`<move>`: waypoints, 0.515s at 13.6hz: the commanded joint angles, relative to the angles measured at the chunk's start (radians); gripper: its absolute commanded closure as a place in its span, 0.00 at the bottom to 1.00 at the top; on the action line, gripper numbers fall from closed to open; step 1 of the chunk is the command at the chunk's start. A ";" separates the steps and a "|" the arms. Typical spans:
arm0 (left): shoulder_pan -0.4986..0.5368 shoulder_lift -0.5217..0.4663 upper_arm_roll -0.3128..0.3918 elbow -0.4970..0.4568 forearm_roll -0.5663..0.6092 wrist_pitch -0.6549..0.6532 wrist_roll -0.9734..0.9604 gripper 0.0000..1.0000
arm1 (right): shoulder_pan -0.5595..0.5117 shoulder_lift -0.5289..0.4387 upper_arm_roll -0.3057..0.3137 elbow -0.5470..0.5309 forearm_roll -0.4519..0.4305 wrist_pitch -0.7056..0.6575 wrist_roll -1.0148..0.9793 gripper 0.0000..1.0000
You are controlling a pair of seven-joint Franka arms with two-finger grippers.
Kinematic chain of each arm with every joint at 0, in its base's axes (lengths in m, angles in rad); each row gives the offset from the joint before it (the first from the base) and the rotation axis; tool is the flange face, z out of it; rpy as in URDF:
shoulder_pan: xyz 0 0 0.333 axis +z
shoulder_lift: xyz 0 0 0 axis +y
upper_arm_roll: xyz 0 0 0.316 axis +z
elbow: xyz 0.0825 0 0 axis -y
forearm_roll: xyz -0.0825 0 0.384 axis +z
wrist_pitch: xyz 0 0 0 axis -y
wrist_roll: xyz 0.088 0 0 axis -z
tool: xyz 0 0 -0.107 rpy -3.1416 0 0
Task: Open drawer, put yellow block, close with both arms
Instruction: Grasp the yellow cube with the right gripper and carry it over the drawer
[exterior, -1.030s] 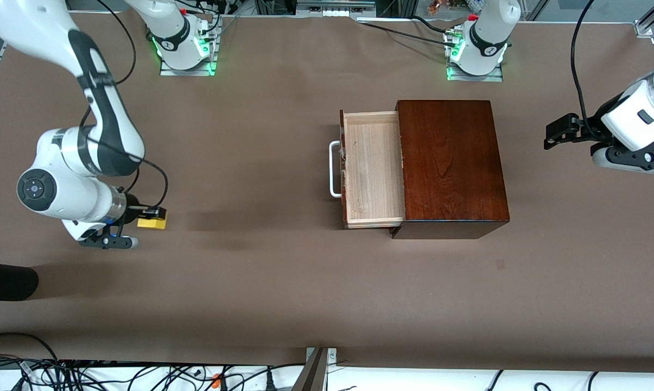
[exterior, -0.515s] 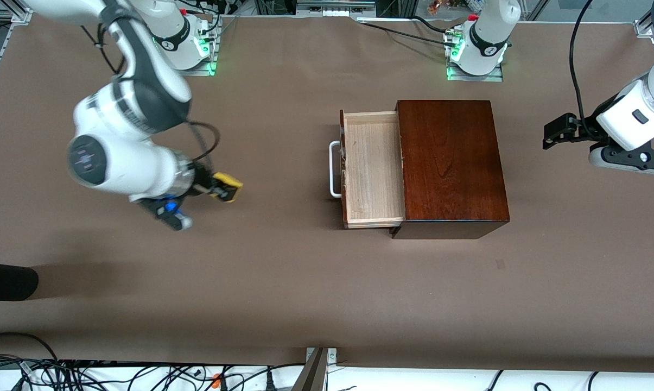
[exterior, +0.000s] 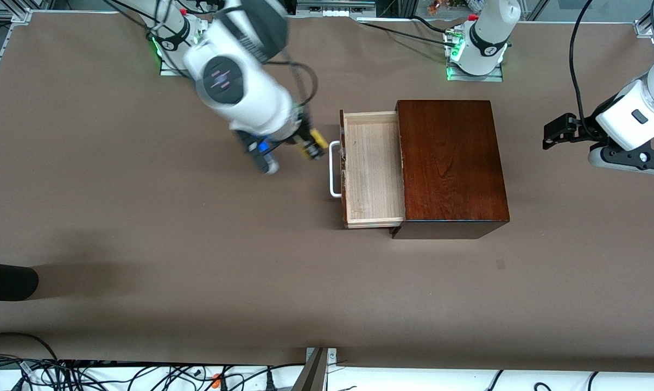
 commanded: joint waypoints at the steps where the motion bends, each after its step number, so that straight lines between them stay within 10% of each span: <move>1: -0.006 -0.018 0.001 -0.014 0.027 0.011 0.004 0.00 | 0.093 0.070 -0.011 0.038 -0.005 0.146 0.190 0.88; 7: -0.006 -0.016 0.001 -0.014 0.025 0.011 0.004 0.00 | 0.251 0.185 -0.115 0.038 -0.118 0.277 0.419 0.88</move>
